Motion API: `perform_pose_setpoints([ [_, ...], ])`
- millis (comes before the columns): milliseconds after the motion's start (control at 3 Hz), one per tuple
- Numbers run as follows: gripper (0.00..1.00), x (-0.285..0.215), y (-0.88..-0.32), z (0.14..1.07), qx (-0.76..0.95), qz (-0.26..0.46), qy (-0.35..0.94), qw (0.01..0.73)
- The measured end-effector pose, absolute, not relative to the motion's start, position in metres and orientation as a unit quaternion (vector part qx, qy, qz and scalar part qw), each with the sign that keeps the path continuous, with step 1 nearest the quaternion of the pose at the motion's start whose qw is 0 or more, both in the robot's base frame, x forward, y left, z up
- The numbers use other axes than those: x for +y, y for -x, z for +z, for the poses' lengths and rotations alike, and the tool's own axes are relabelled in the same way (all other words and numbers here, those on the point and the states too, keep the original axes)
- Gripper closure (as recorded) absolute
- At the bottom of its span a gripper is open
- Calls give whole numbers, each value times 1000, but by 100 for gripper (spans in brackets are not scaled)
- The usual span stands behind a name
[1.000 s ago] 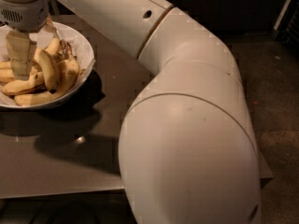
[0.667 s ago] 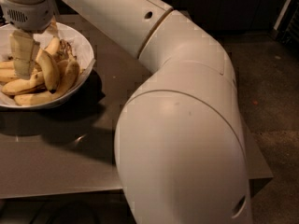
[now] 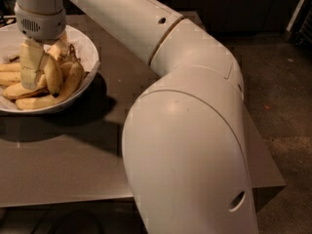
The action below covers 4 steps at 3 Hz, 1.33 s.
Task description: Pick banana from white bowl
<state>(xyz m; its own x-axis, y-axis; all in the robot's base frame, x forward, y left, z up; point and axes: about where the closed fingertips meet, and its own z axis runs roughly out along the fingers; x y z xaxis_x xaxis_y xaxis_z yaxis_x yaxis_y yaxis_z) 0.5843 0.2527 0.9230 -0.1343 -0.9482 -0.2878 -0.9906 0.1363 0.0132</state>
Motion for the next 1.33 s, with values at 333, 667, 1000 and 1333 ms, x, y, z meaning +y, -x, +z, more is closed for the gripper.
perform_pose_setpoints([
  [333,29,253,-583,917,746,111,650,98],
  [667,52,253,-583,917,746,111,650,98],
  [1000,75,253,-583,917,746,111,650,98],
  [1333,97,253,-583,917,746,111,650,98],
])
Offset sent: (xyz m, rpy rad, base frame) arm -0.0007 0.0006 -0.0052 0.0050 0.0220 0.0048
